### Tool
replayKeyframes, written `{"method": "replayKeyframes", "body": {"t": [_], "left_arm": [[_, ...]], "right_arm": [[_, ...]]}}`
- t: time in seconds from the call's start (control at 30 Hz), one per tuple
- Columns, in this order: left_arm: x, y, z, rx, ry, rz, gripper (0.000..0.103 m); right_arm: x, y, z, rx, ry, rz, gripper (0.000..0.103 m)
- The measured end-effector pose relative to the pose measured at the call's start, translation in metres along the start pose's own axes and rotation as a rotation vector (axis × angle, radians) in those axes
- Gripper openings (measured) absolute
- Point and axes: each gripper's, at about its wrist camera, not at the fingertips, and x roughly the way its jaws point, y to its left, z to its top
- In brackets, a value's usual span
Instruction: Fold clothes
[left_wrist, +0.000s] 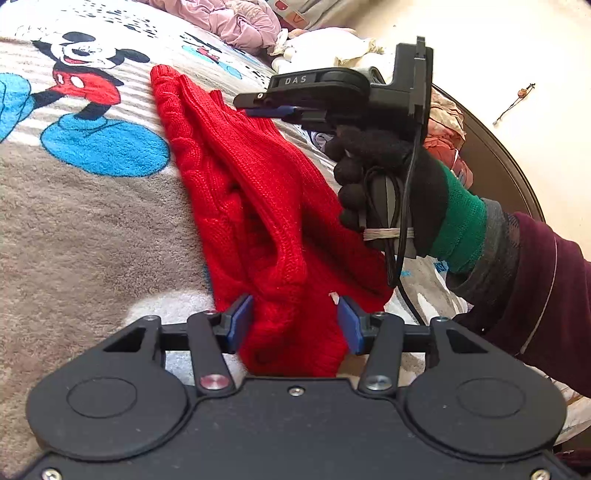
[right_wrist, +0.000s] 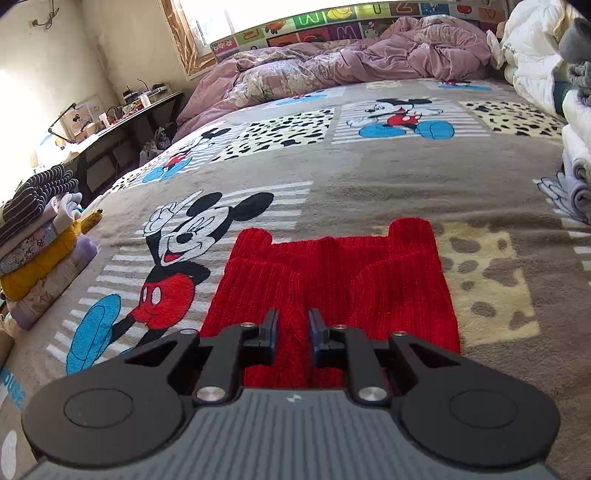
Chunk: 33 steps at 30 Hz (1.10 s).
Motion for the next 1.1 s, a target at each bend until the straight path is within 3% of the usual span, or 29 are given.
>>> {"method": "replayKeyframes", "body": {"t": [0.1,0.17,0.3,0.37,0.4,0.43,0.5,0.7,0.77,0.8,0.9,1.0,1.1], "left_arm": [[0.001,0.0,0.001,0.002,0.002,0.0,0.049],[0.002,0.0,0.002,0.001,0.002,0.002,0.049],[0.003,-0.002,0.002,0.002,0.004,0.01,0.05],[0.003,-0.002,0.002,0.001,0.003,0.012,0.05],[0.002,-0.001,0.002,-0.002,0.003,0.011,0.05],[0.002,-0.001,0.002,-0.004,0.002,0.01,0.05],[0.001,0.0,0.002,-0.008,0.002,0.008,0.05],[0.001,0.002,0.003,-0.023,0.007,0.001,0.05],[0.002,0.001,0.004,-0.017,0.02,0.002,0.051],[0.002,0.001,0.004,-0.012,0.02,0.005,0.05],[0.003,0.001,0.006,-0.022,0.02,-0.005,0.055],[0.004,-0.002,0.006,-0.003,0.024,0.006,0.055],[0.0,-0.003,0.007,0.009,0.019,0.017,0.055]], "right_arm": [[-0.015,0.022,0.005,-0.124,-0.042,-0.006,0.02],[-0.011,0.036,0.006,-0.175,0.007,0.023,0.021],[0.004,0.069,-0.003,-0.31,0.099,0.019,0.038],[0.013,0.085,-0.008,-0.381,0.126,-0.009,0.036],[0.018,0.087,-0.011,-0.408,0.137,-0.032,0.029],[0.021,0.089,-0.012,-0.424,0.143,-0.05,0.014],[0.022,0.09,-0.011,-0.423,0.136,-0.061,0.01],[0.011,0.096,0.003,-0.381,0.058,-0.075,0.009],[0.024,0.096,-0.002,-0.394,0.103,-0.091,0.009],[0.038,0.092,-0.004,-0.394,0.167,-0.076,0.011],[0.036,0.089,-0.003,-0.368,0.151,-0.065,0.012],[0.019,0.084,0.005,-0.313,0.115,-0.049,0.03],[-0.02,0.063,-0.001,-0.268,0.06,-0.035,0.032]]}}
